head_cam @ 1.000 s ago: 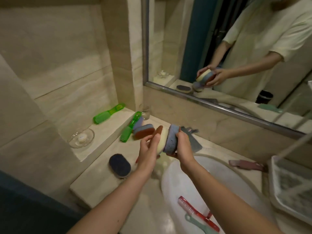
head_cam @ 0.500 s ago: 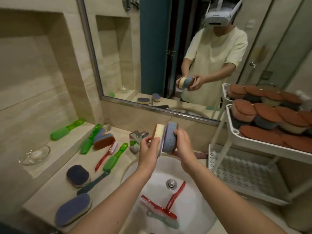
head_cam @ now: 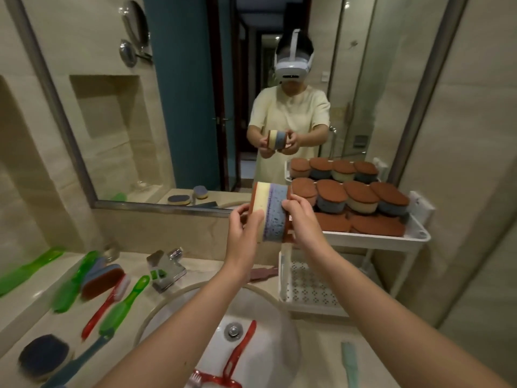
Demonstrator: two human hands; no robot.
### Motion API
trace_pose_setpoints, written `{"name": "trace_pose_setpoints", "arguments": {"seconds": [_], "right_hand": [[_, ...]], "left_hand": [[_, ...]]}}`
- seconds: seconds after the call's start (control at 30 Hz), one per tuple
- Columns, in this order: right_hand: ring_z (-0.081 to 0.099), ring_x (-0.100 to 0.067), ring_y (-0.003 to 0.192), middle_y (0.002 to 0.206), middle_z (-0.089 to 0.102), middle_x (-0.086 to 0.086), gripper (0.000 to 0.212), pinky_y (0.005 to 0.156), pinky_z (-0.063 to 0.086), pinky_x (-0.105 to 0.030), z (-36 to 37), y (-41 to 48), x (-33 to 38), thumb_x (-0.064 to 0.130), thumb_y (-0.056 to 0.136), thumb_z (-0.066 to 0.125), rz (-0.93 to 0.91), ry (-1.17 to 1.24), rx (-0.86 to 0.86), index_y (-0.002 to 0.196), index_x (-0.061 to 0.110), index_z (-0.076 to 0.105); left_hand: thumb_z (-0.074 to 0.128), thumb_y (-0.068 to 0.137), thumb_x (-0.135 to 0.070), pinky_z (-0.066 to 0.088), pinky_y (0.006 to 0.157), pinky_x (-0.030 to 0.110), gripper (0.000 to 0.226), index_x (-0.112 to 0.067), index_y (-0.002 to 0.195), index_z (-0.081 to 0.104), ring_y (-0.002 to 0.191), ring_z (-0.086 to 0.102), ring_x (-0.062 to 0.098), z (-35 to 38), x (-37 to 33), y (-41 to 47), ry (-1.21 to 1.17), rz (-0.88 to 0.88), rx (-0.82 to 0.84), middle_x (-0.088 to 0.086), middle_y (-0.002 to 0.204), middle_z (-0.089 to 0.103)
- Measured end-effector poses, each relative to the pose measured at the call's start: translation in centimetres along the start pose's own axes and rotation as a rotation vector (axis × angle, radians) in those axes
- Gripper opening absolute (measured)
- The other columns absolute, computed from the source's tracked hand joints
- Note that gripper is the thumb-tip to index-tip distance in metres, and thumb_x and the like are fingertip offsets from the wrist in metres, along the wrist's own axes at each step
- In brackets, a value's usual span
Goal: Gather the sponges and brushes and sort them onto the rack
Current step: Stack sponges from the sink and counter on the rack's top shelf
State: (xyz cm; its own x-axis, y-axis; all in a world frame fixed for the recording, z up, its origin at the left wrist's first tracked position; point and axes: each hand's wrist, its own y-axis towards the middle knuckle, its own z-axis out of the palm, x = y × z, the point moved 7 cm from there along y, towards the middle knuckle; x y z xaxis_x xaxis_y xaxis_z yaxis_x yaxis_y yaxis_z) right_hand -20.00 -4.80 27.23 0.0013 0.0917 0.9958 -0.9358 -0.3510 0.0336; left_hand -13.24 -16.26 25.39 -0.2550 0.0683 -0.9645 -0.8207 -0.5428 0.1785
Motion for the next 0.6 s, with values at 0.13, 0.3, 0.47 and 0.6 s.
{"name": "trace_pose_setpoints", "arguments": {"seconds": [0.13,0.3,0.47,0.6], "right_hand": [[0.060,-0.014,0.107,0.124,0.058,0.002,0.045,0.077,0.054,-0.031,-4.3,0.0,2.8,0.034,0.093,0.054,-0.093,-0.035,-0.047,0.136,0.027,0.043],[0.060,-0.015,0.108,0.121,0.060,0.000,0.040,0.091,0.055,-0.040,-8.9,0.0,5.7,0.020,0.091,0.057,-0.205,-0.105,-0.116,0.128,0.028,0.046],[0.057,-0.010,0.105,0.114,0.057,0.005,0.052,0.090,0.054,-0.040,-13.1,0.2,7.1,0.010,0.078,0.063,-0.325,-0.296,-0.202,0.123,0.029,0.046],[0.052,-0.016,0.108,0.115,0.052,0.006,0.056,0.093,0.049,-0.044,-15.9,0.5,6.8,0.004,0.069,0.058,-0.392,-0.645,-0.285,0.113,0.034,0.044]], "left_hand": [[0.060,0.089,-0.041,0.054,0.067,0.019,0.028,-0.035,0.113,0.048,0.102,0.060,0.010,4.4,-1.5,0.5,-0.014,0.068,0.081,-0.004,0.113,0.059],[0.067,0.085,-0.033,0.051,0.068,0.014,0.035,-0.035,0.114,0.048,0.100,0.059,0.001,8.8,-2.1,1.0,0.002,0.117,0.151,-0.010,0.112,0.060],[0.071,0.081,-0.020,0.051,0.076,0.014,0.047,-0.032,0.119,0.047,0.104,0.056,-0.002,11.9,-2.1,1.5,0.094,0.190,0.215,-0.014,0.114,0.057],[0.072,0.072,-0.013,0.048,0.086,0.019,0.051,-0.034,0.113,0.050,0.108,0.054,0.006,12.6,-1.4,2.0,0.298,0.272,0.243,-0.010,0.117,0.054]]}}
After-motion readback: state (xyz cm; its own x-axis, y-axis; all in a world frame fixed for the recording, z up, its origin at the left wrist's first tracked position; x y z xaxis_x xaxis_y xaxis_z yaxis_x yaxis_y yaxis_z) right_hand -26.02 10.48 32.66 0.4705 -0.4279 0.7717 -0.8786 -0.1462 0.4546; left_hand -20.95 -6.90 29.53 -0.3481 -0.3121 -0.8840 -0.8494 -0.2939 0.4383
